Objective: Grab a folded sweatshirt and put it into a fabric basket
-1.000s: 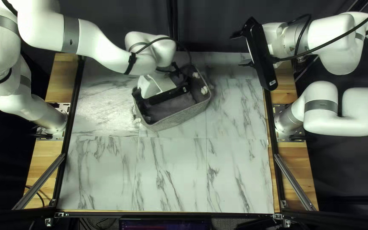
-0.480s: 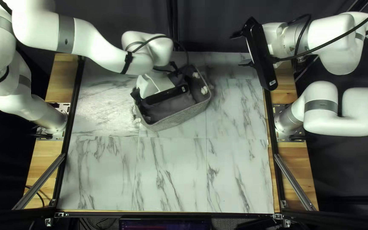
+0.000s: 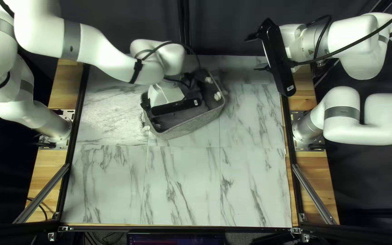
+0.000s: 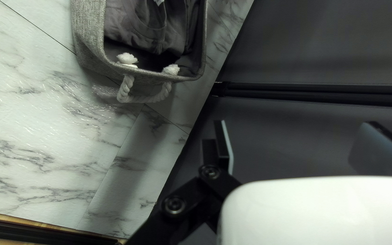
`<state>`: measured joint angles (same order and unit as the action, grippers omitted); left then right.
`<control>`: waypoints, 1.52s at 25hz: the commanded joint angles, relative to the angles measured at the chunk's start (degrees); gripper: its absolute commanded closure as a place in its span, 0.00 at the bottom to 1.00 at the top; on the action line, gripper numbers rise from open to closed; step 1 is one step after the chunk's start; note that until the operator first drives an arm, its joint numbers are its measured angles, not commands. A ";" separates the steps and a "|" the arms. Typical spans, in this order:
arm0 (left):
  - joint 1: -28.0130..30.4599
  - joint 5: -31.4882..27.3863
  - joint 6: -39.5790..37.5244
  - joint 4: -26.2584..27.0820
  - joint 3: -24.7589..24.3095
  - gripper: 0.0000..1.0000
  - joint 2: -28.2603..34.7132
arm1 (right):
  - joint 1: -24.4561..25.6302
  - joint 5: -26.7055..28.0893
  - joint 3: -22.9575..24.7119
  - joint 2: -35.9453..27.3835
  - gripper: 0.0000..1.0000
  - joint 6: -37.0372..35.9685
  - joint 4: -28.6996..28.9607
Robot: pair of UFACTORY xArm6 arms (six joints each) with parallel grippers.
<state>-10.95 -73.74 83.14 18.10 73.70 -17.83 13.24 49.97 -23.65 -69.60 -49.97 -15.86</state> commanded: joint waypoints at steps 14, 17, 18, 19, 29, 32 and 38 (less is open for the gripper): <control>-2.15 -0.11 -6.62 -1.83 -1.19 0.00 -1.61 | 0.00 0.00 0.00 0.00 0.00 0.00 0.00; -2.85 2.55 -8.84 -1.98 -6.62 0.00 2.57 | 0.00 0.00 0.00 0.00 0.00 0.00 0.00; -3.15 3.39 -9.68 -2.08 -8.36 0.00 3.90 | 0.00 0.00 0.00 0.00 0.00 0.00 0.00; -3.32 3.91 -10.20 -2.17 -9.35 0.00 4.72 | 0.00 0.00 0.00 0.00 0.00 0.00 0.00; -5.73 9.56 -11.57 -2.94 -19.07 0.00 14.72 | 0.00 0.00 0.00 0.00 0.00 0.00 0.00; -6.17 11.39 -11.22 -2.77 -20.95 0.00 15.49 | 0.00 0.00 0.00 0.00 0.00 0.00 0.00; -6.26 11.87 -11.06 -1.68 -21.39 0.00 14.45 | 0.00 0.00 0.00 0.00 0.00 0.00 0.00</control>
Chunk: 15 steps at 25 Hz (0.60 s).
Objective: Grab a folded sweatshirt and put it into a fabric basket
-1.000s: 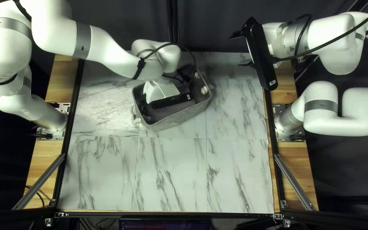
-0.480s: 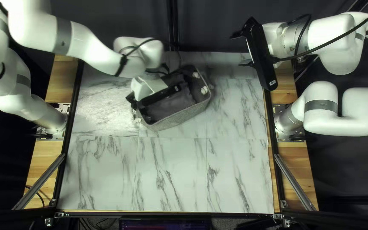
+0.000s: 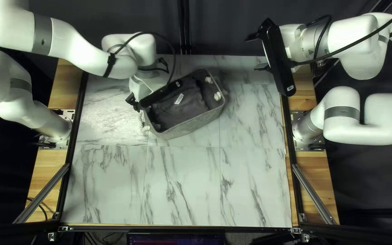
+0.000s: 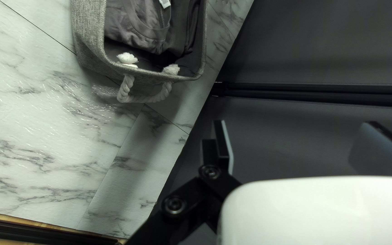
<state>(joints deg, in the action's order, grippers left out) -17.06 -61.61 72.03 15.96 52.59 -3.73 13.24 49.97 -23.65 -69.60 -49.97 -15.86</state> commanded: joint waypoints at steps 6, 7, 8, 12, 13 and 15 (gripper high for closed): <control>0.64 -4.21 0.90 0.35 -4.55 0.00 12.76 | 0.00 0.00 0.00 0.00 0.00 0.00 0.00; 0.82 -4.70 1.38 0.31 -6.85 0.00 16.79 | 0.00 0.00 0.00 0.00 0.00 0.00 0.00; 0.87 -4.88 1.57 0.31 -8.00 0.00 18.68 | 0.00 0.00 0.00 0.00 0.00 0.00 0.00; 1.35 -5.93 0.66 -0.13 -15.83 0.00 31.90 | 0.00 0.00 0.00 0.00 0.00 0.00 0.00; 1.51 -6.10 -0.24 -0.51 -16.80 0.00 34.08 | 0.00 0.00 0.00 0.00 0.00 0.00 0.00; 1.27 -6.50 -4.76 -1.98 -19.06 0.00 39.51 | 0.00 0.00 0.00 0.00 0.00 0.00 0.00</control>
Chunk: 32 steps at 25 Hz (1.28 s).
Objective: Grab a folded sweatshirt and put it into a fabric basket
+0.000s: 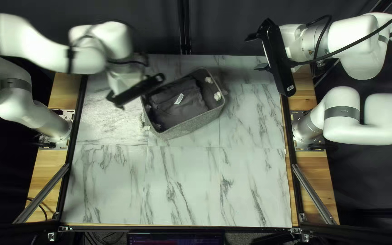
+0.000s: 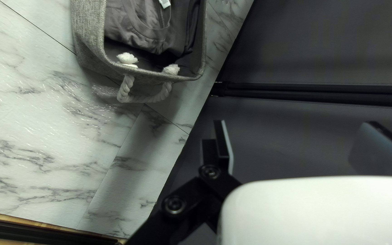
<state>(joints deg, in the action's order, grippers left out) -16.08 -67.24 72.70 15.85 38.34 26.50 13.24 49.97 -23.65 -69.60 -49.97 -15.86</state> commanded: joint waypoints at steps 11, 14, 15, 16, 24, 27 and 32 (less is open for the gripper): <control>-1.18 -7.30 -34.16 -11.24 -4.89 0.00 20.97 | 0.00 0.00 0.00 0.00 0.00 0.00 0.00; 1.44 -10.24 -42.93 -14.65 -2.52 0.00 21.67 | 0.00 0.00 0.00 0.00 0.00 0.00 0.00; 2.66 -11.34 -45.84 -15.80 -1.94 0.00 22.05 | 0.00 0.00 0.00 0.00 0.00 0.00 0.00; 3.56 -11.98 -47.79 -16.61 -1.54 0.00 22.09 | 0.00 0.00 0.00 0.00 0.00 0.00 0.00; 3.94 -12.28 -48.58 -16.95 -1.44 0.00 22.21 | 0.00 0.00 0.00 0.00 0.00 0.00 0.00; 3.94 -12.28 -48.58 -16.95 -1.44 0.00 22.21 | 0.00 0.00 0.00 0.00 0.00 0.00 0.00; 3.94 -12.28 -48.58 -16.95 -1.44 0.00 22.21 | 0.00 0.00 0.00 0.00 0.00 0.00 0.00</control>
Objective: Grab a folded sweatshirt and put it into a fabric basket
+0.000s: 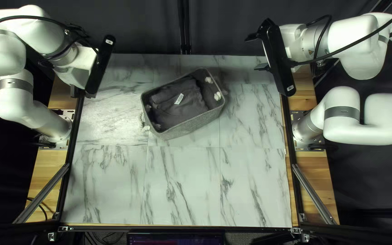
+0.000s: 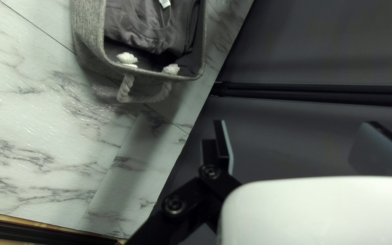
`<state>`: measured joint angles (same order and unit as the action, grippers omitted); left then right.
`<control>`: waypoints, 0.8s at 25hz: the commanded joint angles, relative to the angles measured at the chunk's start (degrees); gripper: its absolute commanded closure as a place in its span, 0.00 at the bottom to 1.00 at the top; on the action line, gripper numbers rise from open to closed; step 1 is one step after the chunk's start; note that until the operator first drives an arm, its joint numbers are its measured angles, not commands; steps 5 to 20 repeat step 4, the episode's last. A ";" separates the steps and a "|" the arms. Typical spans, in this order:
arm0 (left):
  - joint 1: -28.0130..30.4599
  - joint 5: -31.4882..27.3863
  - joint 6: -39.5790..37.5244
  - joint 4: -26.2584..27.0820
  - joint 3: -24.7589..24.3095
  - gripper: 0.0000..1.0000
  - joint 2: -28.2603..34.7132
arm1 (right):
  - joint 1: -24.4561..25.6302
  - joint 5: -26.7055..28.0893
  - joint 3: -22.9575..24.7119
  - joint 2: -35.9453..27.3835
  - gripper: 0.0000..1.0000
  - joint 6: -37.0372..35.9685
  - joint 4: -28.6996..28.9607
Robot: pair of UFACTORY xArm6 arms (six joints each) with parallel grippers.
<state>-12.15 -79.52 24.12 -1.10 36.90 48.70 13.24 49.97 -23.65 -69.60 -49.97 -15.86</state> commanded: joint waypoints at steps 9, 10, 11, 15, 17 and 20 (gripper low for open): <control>0.00 0.00 0.00 0.00 0.00 0.00 0.00 | 0.00 0.00 0.00 0.00 0.00 0.00 0.00; 0.00 0.00 0.00 0.00 0.00 0.00 0.00 | 0.00 0.00 0.00 0.00 0.00 0.00 0.00; 0.00 0.00 0.00 0.00 0.00 0.00 0.00 | 0.00 0.00 0.00 0.00 0.00 0.00 0.00; 0.00 0.00 0.00 0.00 0.00 0.00 0.00 | 0.00 0.00 0.00 0.00 0.00 0.00 0.00; 0.00 0.00 0.00 0.00 0.00 0.00 0.00 | 0.00 0.00 0.00 0.00 0.00 0.00 0.00; 0.00 0.00 0.00 0.00 0.00 0.00 0.00 | 0.00 0.00 0.00 0.00 0.00 0.00 0.00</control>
